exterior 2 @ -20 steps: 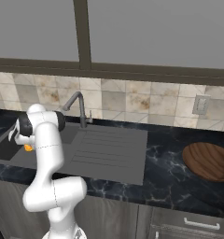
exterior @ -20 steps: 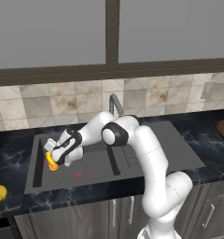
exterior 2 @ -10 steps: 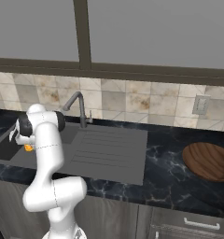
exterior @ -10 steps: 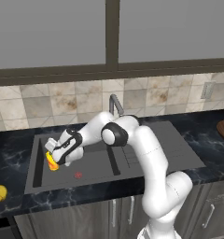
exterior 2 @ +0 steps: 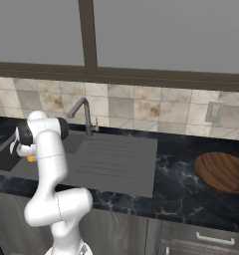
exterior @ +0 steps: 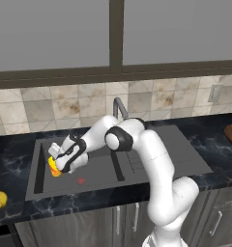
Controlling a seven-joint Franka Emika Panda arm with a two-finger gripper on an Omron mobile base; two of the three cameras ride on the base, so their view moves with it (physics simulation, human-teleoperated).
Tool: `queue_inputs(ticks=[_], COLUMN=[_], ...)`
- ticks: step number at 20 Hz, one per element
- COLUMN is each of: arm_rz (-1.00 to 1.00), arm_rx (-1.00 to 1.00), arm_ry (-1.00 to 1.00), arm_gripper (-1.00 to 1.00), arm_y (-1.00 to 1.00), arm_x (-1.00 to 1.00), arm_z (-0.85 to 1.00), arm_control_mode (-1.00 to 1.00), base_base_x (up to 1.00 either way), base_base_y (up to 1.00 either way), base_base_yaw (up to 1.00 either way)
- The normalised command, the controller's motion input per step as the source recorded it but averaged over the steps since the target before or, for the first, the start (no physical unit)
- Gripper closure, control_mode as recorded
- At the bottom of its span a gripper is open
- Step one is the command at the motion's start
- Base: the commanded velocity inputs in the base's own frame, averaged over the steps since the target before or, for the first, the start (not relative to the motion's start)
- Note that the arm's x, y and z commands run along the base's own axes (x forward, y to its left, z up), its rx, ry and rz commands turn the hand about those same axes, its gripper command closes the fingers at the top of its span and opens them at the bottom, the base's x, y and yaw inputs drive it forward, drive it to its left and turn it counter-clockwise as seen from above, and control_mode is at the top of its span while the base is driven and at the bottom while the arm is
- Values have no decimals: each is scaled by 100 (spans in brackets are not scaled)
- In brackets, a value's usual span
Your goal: Remove the lemon and bell pepper from the sink. Then move the bowl and cup from the counter to the sink for washing.
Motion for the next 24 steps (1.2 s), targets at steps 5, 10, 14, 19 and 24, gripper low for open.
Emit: queue_inputs(ticks=[5, 10, 14, 19, 24], arm_rz=[-9, -8, -4, -3, -3], arm_rx=[0, 0, 0, 0, 0], arm_ry=[0, 0, 0, 0, 1], arm_gripper=[-100, -100, -100, -100, -100], arm_y=[-1, 0, 0, -1, -6], arm_x=[-18, -11, -5, -9, -18], arm_z=[1, 14, 27, 32, 34], arm_control_mode=[-100, -100, -100, -100, -100], base_base_x=[0, 0, 0, 0, 0], base_base_y=[0, 0, 0, 0, 0], base_base_yaw=[0, 0, 0, 0, 0])
